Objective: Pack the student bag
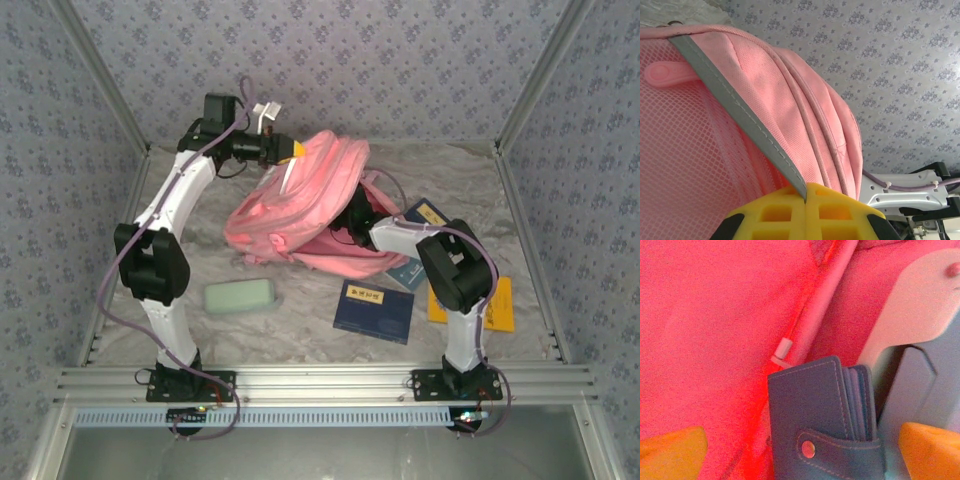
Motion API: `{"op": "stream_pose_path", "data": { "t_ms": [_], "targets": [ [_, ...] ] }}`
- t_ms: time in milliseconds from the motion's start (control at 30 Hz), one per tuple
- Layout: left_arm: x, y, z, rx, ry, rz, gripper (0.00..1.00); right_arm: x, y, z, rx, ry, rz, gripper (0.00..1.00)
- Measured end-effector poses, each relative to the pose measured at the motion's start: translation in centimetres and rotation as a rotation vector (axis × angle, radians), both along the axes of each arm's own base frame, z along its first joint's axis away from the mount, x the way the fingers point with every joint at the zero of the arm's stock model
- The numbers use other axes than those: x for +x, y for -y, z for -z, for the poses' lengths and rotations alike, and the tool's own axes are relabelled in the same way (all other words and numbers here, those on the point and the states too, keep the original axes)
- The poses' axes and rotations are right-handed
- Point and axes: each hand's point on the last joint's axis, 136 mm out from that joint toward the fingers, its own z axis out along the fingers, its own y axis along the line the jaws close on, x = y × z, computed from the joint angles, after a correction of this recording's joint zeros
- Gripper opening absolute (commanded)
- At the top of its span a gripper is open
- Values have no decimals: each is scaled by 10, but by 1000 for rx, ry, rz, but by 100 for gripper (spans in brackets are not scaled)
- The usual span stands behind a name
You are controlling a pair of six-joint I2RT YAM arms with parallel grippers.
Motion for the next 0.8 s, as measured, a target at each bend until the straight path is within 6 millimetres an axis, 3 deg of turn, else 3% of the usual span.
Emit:
{"op": "stream_pose_path", "data": {
  "t_ms": [133, 267, 400, 567, 800],
  "targets": [
    [5, -5, 3, 6, -11, -34, 0, -9, 16, -12, -63, 47, 15, 100],
    [16, -22, 9, 12, -28, -100, 0, -23, 45, -36, -97, 135, 71, 100],
    [30, -38, 15, 29, -33, -174, 0, -29, 86, -48, -91, 192, 138, 94],
    [44, -53, 22, 81, -35, -263, 0, -36, 140, -44, -139, 196, 221, 92],
    [69, -61, 31, 205, -20, -355, 5, -77, 142, -80, -271, 285, 178, 92]
  ]
}}
